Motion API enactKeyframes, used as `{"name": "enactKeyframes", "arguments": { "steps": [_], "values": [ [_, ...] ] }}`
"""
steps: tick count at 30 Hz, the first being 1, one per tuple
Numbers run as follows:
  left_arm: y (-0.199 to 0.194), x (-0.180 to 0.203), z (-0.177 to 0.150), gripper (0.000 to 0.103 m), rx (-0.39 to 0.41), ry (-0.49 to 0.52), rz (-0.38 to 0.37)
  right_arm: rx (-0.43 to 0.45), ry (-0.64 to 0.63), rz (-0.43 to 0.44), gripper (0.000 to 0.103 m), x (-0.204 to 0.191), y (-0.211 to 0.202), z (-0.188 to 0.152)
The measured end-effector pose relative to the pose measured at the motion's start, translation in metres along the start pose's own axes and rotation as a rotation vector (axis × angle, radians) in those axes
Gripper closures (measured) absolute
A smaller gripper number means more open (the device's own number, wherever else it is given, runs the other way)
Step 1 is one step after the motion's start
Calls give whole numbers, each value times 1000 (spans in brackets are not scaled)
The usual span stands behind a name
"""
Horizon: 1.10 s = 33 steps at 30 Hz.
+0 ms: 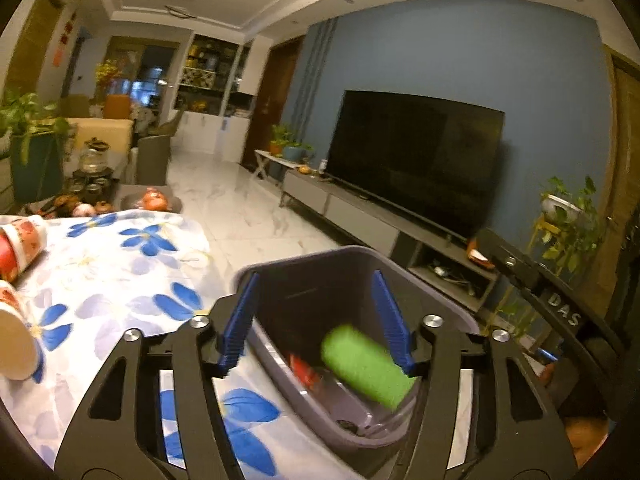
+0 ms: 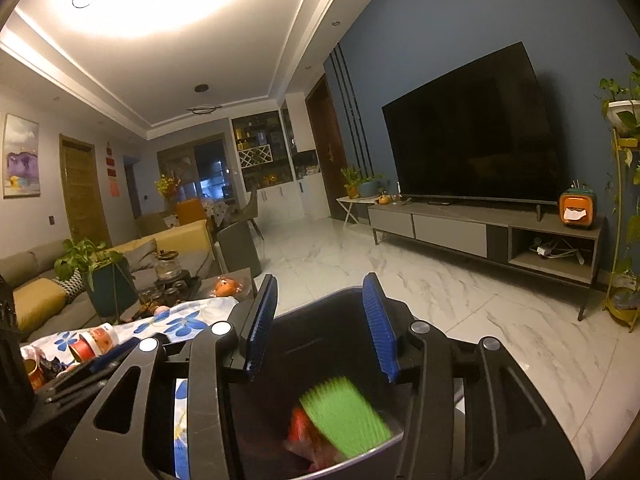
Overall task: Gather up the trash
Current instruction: 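Carry both items over the grey bin and open both tools to drop them, then grasp the pink plastic bag with the left tool while the right tool grasps the white paper cup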
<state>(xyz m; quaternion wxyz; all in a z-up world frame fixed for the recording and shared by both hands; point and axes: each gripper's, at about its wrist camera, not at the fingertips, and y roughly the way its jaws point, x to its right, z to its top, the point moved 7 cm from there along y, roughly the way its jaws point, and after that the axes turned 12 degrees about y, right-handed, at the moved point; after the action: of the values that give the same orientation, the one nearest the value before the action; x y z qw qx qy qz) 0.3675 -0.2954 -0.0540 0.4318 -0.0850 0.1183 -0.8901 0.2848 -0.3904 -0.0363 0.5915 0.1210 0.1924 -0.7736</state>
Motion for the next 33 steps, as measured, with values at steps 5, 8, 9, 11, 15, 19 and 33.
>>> {"name": "enactKeyframes", "arguments": {
  "steps": [5, 8, 9, 11, 15, 19, 33],
  "values": [
    [-20, -16, -2, 24, 21, -19, 69, 1, -11, -11, 47, -4, -7, -4],
    [-33, -23, -6, 20, 21, -4, 123, -14, -10, 0, 42, -8, -11, -9],
    [-38, -26, -9, 20, 16, -2, 136, -20, -10, 6, 38, -10, -13, -11],
    [-49, -32, -13, 19, 11, 5, 171, -32, -8, 20, 36, -15, -17, -15],
    [-80, -48, -25, 19, 16, 21, 253, -56, -19, 56, 32, -26, -25, -24],
    [-117, -70, -42, 19, 7, 31, 360, -83, -29, 96, 32, -39, -35, -36],
    [-269, -179, -98, 19, -26, -89, 710, -186, -95, 282, 32, -132, -71, -97]
  ]
}}
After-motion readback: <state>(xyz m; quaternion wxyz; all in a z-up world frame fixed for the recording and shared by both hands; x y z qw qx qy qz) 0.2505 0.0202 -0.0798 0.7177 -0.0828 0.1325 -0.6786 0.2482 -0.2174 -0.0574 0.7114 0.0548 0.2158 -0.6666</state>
